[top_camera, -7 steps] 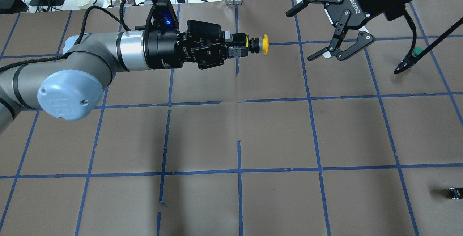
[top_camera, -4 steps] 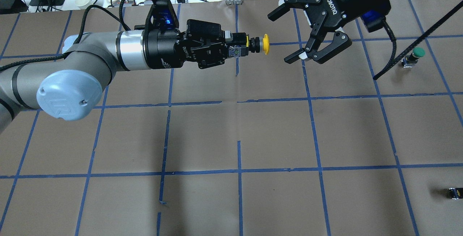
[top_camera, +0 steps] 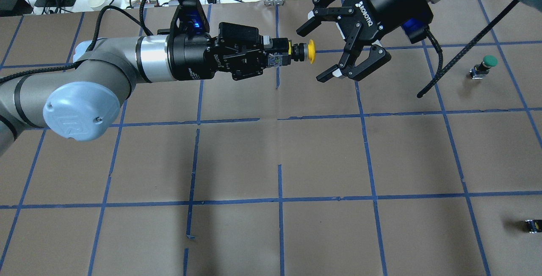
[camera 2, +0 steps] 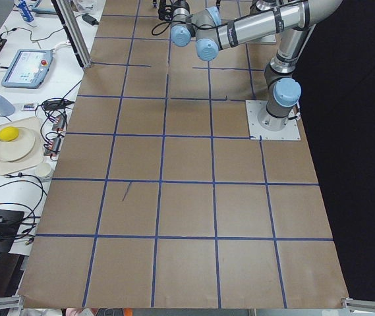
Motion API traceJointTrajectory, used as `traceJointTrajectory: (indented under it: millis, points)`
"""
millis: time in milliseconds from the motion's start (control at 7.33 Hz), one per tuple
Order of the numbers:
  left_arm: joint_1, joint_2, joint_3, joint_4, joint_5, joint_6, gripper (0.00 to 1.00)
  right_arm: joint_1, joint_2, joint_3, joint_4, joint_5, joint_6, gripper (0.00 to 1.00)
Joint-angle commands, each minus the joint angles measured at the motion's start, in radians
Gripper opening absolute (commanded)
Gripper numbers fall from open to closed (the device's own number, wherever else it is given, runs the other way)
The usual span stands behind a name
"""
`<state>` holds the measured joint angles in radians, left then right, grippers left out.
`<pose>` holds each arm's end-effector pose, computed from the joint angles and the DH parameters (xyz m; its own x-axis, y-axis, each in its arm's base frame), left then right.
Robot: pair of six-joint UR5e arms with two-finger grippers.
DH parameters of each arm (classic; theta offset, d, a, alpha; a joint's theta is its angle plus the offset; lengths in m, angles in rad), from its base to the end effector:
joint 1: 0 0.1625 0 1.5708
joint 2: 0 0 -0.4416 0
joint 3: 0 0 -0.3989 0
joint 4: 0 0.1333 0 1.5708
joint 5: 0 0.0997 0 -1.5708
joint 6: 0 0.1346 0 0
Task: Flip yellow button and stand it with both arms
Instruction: 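Bring the right gripper to the yellow cap held by the left gripper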
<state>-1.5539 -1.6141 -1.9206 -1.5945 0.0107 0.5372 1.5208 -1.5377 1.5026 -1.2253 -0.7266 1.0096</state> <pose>-0.2598 -0.4826 0.4092 -0.0112 0.1199 0.9927 -0.0113 0.9927 -0.1201 0.2096 -0.4920 0.5023 -0.3068 0.9442 -0.1202 0.5774 0.2850 0.7651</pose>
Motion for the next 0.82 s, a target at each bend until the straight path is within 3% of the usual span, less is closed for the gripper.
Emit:
traceJointTrajectory:
  millis: [0,273,409,545,682]
  points:
    - [0.0,-0.003,-0.002,0.004,0.0,0.001,0.02,0.001,0.004,0.004,-0.017,-0.01,0.001,0.63]
    - [0.0,-0.001,-0.002,0.007,-0.002,0.001,0.02,0.001,0.01,0.001,-0.031,-0.005,0.004,0.4]
    - [0.0,-0.001,0.0,0.008,0.0,0.003,0.02,0.001,0.011,0.001,-0.036,-0.001,0.007,0.37]
    - [0.0,-0.001,0.002,0.008,-0.002,-0.006,0.4,0.001,0.01,-0.001,-0.037,0.0,0.007,0.33]
    - [0.0,-0.006,0.002,0.008,-0.002,-0.049,0.91,0.001,0.011,-0.004,-0.037,0.0,0.009,0.31]
